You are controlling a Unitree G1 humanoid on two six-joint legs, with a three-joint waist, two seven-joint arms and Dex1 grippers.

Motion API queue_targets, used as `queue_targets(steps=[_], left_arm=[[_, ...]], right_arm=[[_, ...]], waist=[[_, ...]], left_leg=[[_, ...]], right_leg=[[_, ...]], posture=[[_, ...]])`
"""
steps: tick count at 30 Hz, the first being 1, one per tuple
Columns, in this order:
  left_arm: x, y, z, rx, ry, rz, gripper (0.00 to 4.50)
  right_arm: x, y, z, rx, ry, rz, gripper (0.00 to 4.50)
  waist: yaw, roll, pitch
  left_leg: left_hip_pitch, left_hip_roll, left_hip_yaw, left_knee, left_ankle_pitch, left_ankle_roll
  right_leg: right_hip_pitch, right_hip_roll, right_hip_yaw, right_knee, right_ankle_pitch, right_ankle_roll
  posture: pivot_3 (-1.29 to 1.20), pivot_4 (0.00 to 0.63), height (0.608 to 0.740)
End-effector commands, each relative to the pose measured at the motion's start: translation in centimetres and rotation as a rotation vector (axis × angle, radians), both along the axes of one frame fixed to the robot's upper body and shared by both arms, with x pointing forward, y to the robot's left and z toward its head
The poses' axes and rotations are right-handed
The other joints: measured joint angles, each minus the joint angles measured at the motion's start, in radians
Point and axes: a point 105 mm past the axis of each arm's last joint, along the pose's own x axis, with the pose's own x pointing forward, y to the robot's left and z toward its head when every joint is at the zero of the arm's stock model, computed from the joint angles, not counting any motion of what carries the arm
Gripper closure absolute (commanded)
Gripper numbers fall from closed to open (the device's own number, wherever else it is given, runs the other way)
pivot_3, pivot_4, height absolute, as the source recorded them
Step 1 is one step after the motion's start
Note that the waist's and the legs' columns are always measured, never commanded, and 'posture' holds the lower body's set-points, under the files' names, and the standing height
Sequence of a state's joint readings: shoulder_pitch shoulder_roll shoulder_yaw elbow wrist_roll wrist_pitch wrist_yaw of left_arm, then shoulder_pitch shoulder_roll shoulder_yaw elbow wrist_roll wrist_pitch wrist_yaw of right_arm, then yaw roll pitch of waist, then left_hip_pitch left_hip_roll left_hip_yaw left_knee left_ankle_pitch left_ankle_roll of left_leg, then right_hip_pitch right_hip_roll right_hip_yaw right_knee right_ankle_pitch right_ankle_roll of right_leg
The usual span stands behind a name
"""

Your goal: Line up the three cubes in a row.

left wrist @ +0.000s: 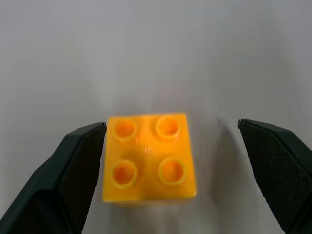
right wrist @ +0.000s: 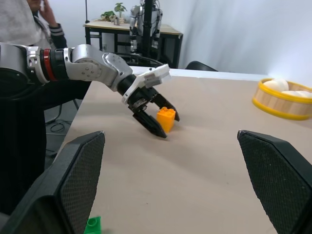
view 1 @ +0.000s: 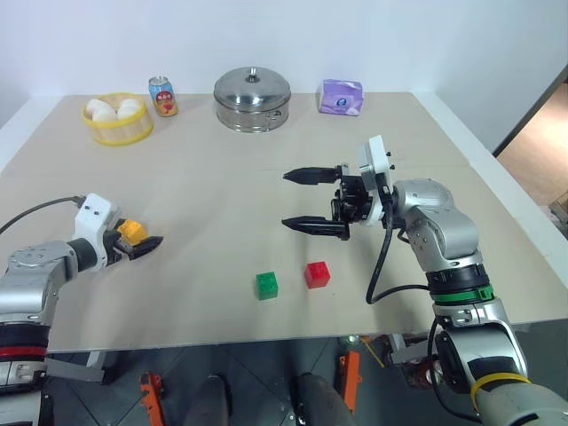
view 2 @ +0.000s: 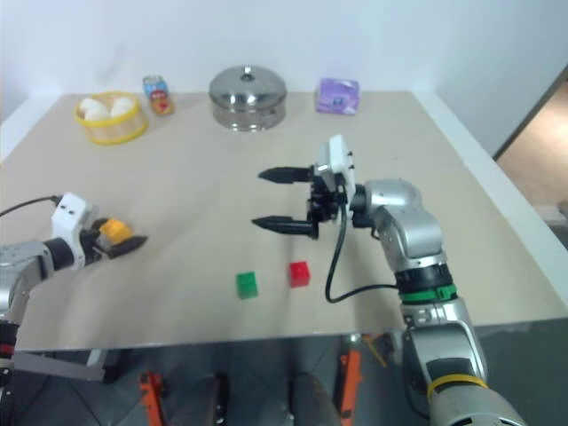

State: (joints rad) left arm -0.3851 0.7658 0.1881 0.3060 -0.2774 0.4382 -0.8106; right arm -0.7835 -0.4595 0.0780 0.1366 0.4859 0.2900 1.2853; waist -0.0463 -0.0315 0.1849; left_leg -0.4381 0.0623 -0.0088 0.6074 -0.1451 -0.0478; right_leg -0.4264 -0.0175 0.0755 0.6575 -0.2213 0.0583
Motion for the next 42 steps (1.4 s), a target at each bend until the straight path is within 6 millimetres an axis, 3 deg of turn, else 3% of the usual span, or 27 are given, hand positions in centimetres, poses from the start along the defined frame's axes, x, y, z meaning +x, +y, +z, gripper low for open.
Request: queue_targets(steps=[1,2,4,11,12,16,20,25,27,30,42], left_arm=[[0.7,0.0,0.9,0.027,-0.041,0.003,0.02],[0.8,-0.1,0.9,0.023,-0.041,0.000,0.02],[0.9,-0.3,0.9,0.018,-0.042,-0.004,0.54],[0.8,-0.5,0.4,0.012,-0.022,-0.022,2.95],[0.8,-0.5,0.4,0.012,-0.021,-0.022,3.13],[0.5,-1.3,0.6,0.026,-0.023,-0.089,3.10],[-1.9,-6.2,1.7,0.055,-0.036,-0.420,3.10],[-6.2,-11.7,1.0,0.072,0.043,-0.783,3.10],[-7.4,-13.0,0.8,0.081,0.054,-0.868,3.10],[-8.2,-13.8,0.5,0.127,0.054,-0.940,3.10],[-7.5,-14.4,-0.5,0.189,0.057,-1.002,3.10]], right_arm=[[-0.5,-0.3,1.3,0.023,-0.056,-0.004,0.00],[-0.5,-0.4,1.3,0.023,-0.056,-0.005,0.00],[-0.5,-0.4,1.3,0.022,-0.057,-0.007,0.00],[-0.5,-0.6,1.3,0.019,-0.060,-0.014,0.00],[-0.5,-0.7,1.3,0.018,-0.060,-0.014,0.00],[-0.7,-1.1,1.6,0.016,-0.061,-0.014,0.00],[-1.8,-2.0,1.5,-0.023,-0.031,0.007,0.00],[-2.9,-2.9,0.6,-0.099,-0.024,0.014,0.00],[-2.9,-2.8,0.6,-0.095,-0.025,0.004,0.00],[-3.2,-2.7,0.6,-0.089,-0.026,-0.003,0.00],[-3.7,-2.9,-0.1,-0.099,-0.019,-0.032,0.00]], waist=[[0.000,0.000,0.000],[0.000,0.000,0.000],[0.000,0.000,0.000],[0.000,0.000,0.000],[0.000,0.000,0.000],[0.000,0.000,0.000],[0.000,0.000,0.000],[0.001,0.000,0.000],[-0.001,0.000,0.000],[-0.004,0.000,0.000],[0.000,0.000,0.000]], left_leg=[[0.000,0.000,0.000,0.000,0.000,0.000],[0.000,0.000,0.000,0.000,0.000,0.000],[0.000,0.000,0.000,0.000,0.000,0.000],[0.000,0.000,0.000,0.000,0.000,0.000],[0.000,0.000,0.000,0.000,0.000,0.000],[0.000,0.000,0.000,0.000,0.000,0.000],[-0.001,0.000,0.000,0.000,0.000,0.000],[-0.001,0.000,0.001,-0.001,-0.001,-0.001],[0.000,0.000,0.001,-0.001,-0.001,-0.001],[0.001,0.000,0.001,-0.001,-0.001,-0.001],[0.000,0.000,0.001,0.001,0.000,-0.001]], right_leg=[[0.000,0.000,0.000,0.000,0.000,0.000],[0.000,0.000,0.000,0.000,0.000,0.000],[0.000,0.000,0.000,0.000,0.000,0.000],[0.000,0.000,0.000,0.000,0.000,0.000],[0.000,0.000,0.000,0.000,0.000,0.000],[0.000,0.000,0.000,0.000,0.000,0.000],[0.000,-0.001,0.000,0.000,-0.003,-0.003],[0.000,-0.002,0.000,0.000,-0.005,-0.004],[0.000,-0.001,0.000,0.000,-0.005,-0.005],[0.000,0.000,0.001,0.000,-0.004,-0.006],[0.000,0.000,0.001,0.001,-0.005,-0.005]], posture=[[0.00,0.150,0.739],[0.00,0.150,0.739],[0.00,0.150,0.739],[0.00,0.150,0.739],[0.00,0.150,0.739],[0.00,0.150,0.739],[0.00,0.150,0.739],[0.00,0.150,0.739],[0.00,0.150,0.739],[0.00,0.150,0.739],[0.00,0.150,0.739]])
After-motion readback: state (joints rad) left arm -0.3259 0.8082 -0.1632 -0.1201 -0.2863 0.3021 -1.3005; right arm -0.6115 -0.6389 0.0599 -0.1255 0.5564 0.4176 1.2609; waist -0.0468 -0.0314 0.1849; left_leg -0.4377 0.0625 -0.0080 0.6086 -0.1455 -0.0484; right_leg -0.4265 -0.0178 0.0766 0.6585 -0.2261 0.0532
